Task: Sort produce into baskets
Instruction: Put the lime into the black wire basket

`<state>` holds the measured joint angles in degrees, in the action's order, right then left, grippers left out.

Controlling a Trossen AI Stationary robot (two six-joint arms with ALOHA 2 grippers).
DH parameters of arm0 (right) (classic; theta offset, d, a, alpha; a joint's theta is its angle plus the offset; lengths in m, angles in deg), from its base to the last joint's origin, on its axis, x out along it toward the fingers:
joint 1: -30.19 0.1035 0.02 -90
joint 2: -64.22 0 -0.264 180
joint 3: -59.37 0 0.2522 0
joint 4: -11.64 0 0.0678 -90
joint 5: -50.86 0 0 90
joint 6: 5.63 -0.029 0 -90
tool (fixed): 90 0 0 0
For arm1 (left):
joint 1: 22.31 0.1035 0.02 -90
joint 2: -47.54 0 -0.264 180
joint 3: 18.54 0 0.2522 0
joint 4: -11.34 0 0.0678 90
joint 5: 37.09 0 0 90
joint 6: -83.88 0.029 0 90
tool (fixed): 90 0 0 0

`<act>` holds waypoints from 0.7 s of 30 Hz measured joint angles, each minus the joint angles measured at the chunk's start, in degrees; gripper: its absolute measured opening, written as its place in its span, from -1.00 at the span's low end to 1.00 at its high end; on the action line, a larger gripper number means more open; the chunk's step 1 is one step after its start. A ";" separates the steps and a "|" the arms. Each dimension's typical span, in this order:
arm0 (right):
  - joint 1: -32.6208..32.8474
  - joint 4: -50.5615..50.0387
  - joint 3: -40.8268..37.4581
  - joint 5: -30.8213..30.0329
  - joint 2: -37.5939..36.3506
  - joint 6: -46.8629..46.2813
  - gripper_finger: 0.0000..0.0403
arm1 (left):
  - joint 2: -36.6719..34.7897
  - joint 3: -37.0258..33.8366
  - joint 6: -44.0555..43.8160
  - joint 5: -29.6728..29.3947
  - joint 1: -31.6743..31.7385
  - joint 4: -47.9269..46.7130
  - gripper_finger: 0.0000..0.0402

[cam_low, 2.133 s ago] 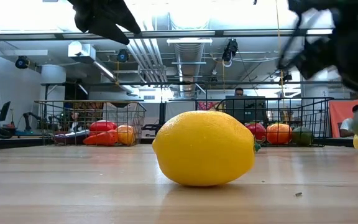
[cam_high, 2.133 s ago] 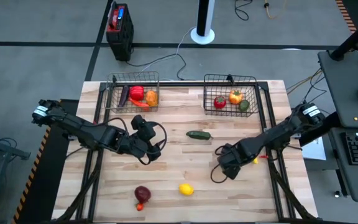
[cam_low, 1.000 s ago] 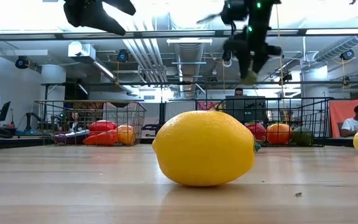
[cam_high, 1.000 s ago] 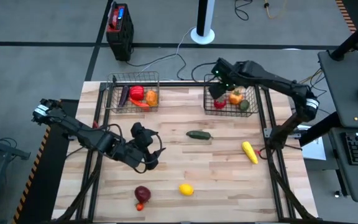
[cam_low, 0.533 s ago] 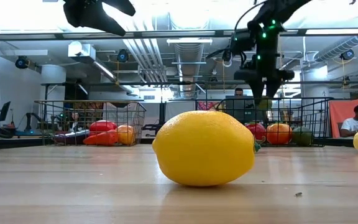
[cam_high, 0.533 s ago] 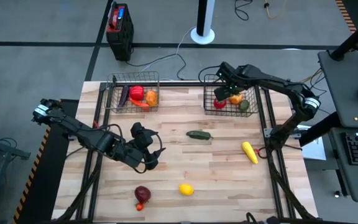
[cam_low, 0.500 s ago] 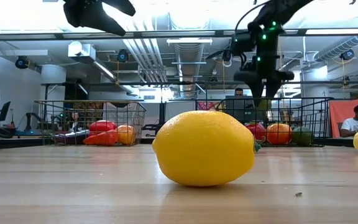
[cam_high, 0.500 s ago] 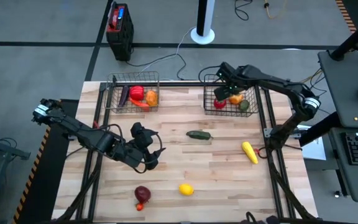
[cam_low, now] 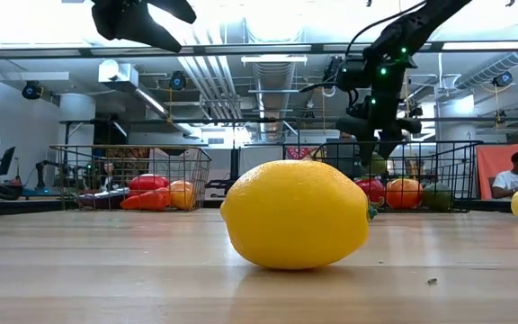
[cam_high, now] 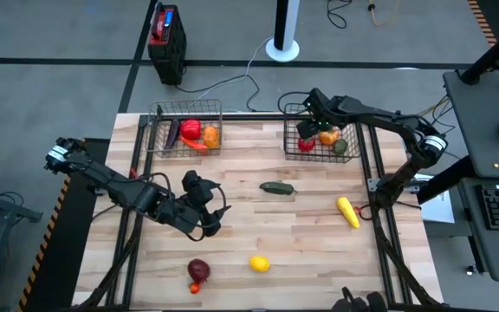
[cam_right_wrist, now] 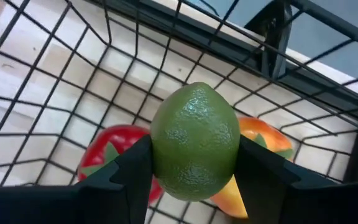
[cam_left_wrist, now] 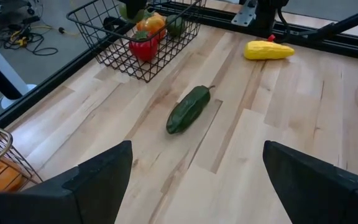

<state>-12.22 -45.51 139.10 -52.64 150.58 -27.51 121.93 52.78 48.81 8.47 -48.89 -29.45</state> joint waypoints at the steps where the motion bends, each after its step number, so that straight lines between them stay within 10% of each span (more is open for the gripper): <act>1: 0.00 0.77 -0.43 -0.02 0.00 -0.03 -0.08 | 0.00 0.00 0.00 0.00 0.00 0.00 0.70; 21: 0.00 3.00 -4.01 -0.07 0.00 1.54 0.18 | 0.00 0.00 0.07 -0.02 0.00 -0.02 0.70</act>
<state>-12.22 -42.51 135.09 -52.70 150.58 -25.97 121.93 52.78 48.88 8.44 -48.89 -29.47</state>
